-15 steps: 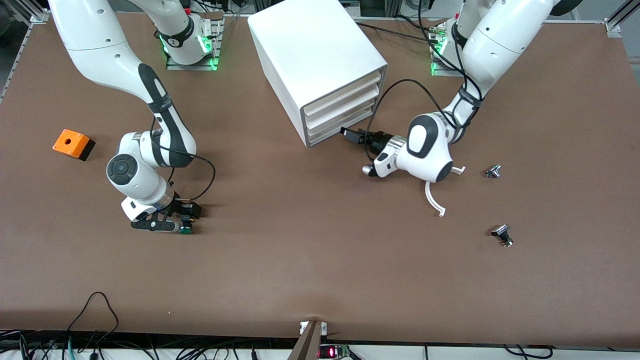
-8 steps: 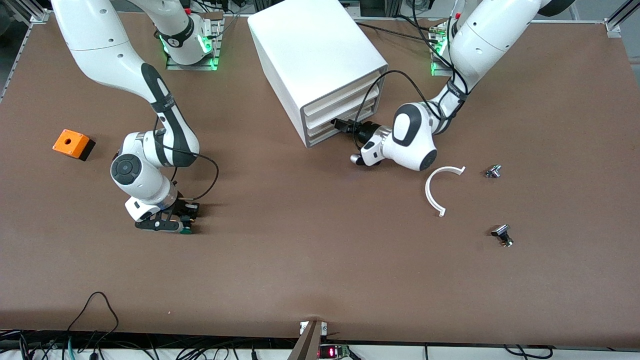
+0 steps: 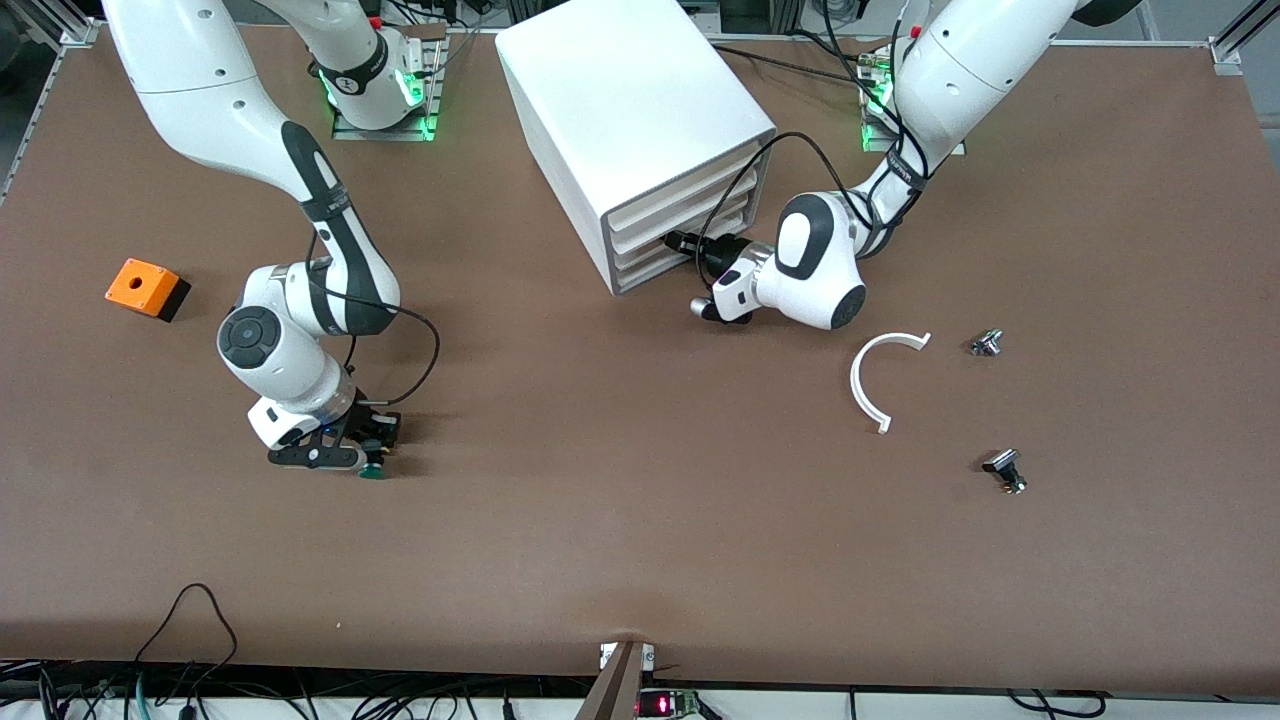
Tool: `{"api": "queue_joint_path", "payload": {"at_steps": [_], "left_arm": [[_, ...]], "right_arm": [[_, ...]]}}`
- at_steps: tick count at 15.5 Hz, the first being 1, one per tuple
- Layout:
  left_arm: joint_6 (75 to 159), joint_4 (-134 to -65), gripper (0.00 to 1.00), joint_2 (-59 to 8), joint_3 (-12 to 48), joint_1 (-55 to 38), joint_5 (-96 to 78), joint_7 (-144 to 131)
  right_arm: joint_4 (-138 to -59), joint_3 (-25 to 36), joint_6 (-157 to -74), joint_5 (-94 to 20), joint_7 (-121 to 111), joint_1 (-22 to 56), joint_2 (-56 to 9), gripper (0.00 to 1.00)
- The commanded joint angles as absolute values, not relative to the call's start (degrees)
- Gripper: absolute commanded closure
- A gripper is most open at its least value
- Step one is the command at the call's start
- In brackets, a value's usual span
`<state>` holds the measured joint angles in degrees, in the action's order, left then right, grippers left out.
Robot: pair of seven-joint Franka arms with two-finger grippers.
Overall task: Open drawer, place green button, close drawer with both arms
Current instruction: 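Pull the drawer open with the left gripper while the right gripper lifts the button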
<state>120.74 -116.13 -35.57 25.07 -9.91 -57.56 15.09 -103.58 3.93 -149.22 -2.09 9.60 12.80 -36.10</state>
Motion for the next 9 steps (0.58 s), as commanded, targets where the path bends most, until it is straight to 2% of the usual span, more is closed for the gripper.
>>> {"api": "queue_joint_path", "payload": {"at_steps": [1, 4, 7, 8, 9], "left_arm": [[122.52, -117.51, 1.00, -34.28, 21.81, -8.18, -56.43, 17.13], [122.52, -114.53, 1.00, -34.63, 18.38, -5.54, -56.25, 18.98], [122.52, -112.15, 0.98, -34.89, 15.48, -5.45, -56.25, 19.16], [122.52, -112.15, 0.77, -34.72, 15.29, -5.45, -56.25, 19.51], [122.61, -112.24, 0.03, -34.63, 15.29, -5.36, -56.34, 19.60]], "right_arm": [[-100.83, 3.78, -144.25, -1.76, 8.61, 12.74, -32.96, 0.82], [-92.75, 3.78, -134.68, -1.58, 7.65, 12.66, -33.13, 0.82], [-90.89, 3.69, -133.15, -1.93, 2.30, 12.74, -32.96, 0.82], [-89.66, 3.52, -132.55, -1.85, 1.07, 12.74, -32.96, 0.82], [-87.82, 2.56, -131.23, -1.93, -0.08, 13.09, -32.96, 0.82]]}}
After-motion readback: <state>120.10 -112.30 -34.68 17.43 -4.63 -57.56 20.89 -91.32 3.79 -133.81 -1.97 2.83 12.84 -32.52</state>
